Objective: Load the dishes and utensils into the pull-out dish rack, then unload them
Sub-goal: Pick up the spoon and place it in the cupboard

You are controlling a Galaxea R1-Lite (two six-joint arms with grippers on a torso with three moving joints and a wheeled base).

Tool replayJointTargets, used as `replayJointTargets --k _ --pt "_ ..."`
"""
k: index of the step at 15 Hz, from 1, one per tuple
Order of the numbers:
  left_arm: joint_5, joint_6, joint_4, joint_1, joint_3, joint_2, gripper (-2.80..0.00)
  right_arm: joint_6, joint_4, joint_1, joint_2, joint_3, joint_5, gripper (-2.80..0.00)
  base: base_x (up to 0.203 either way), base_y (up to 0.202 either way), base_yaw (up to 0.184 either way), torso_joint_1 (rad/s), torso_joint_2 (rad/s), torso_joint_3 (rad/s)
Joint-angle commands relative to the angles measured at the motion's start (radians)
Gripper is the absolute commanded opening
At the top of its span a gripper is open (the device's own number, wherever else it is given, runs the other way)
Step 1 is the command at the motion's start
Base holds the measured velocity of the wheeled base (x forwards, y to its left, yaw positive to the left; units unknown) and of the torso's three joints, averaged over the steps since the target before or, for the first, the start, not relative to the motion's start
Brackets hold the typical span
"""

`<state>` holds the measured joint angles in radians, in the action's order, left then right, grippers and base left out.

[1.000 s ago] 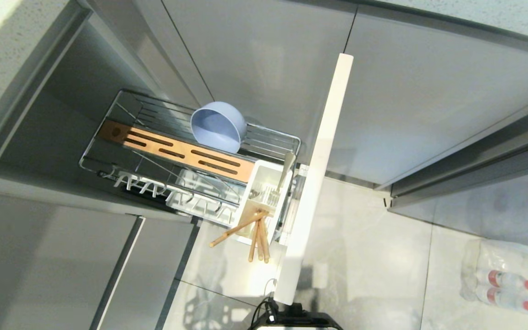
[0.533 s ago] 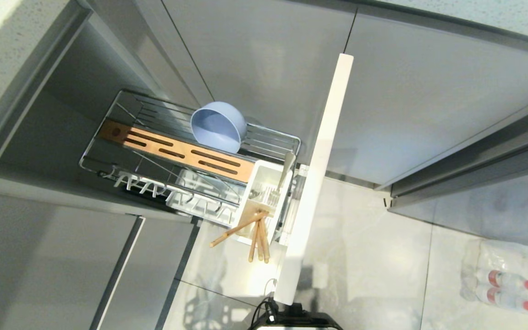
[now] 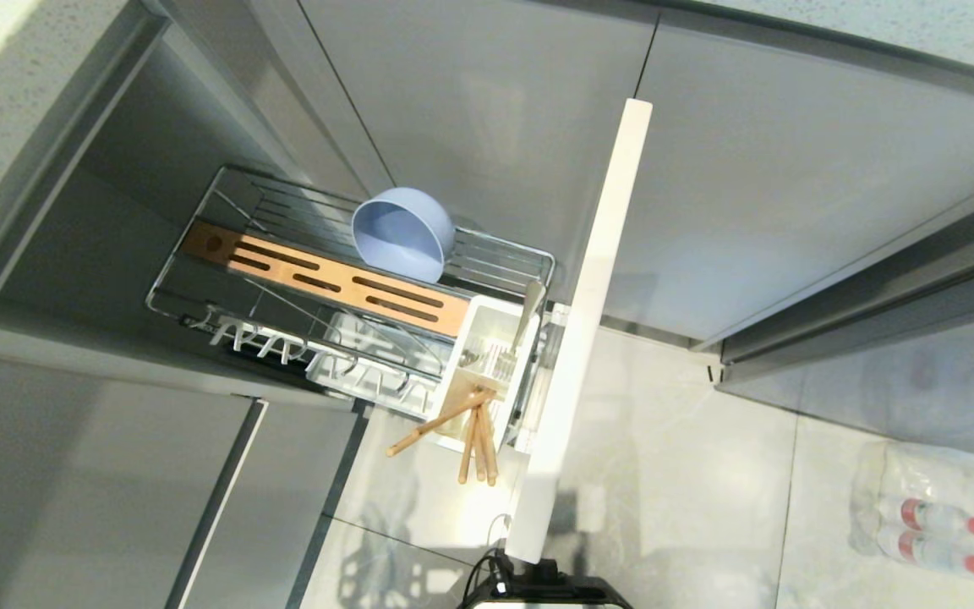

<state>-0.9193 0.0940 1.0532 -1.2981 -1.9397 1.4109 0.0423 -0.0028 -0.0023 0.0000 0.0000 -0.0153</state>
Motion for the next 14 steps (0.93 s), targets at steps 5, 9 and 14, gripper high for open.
replayJointTargets --k 5,9,14 --pt "-0.005 0.004 0.009 0.076 -0.003 -0.112 -2.80 0.001 0.000 0.000 0.002 0.000 0.000 -2.80 0.000 0.000 0.000 0.000 0.00 0.000" --pt "-0.003 0.006 0.012 0.229 0.003 -0.183 -2.80 0.001 0.000 -0.001 0.002 0.000 0.000 -2.80 0.000 0.000 0.000 0.000 0.00 0.000" --pt "-0.004 0.006 0.033 0.441 0.004 -0.251 -2.80 0.001 0.000 -0.001 0.002 0.000 0.000 -2.80 0.000 0.000 0.000 0.000 0.00 0.000"
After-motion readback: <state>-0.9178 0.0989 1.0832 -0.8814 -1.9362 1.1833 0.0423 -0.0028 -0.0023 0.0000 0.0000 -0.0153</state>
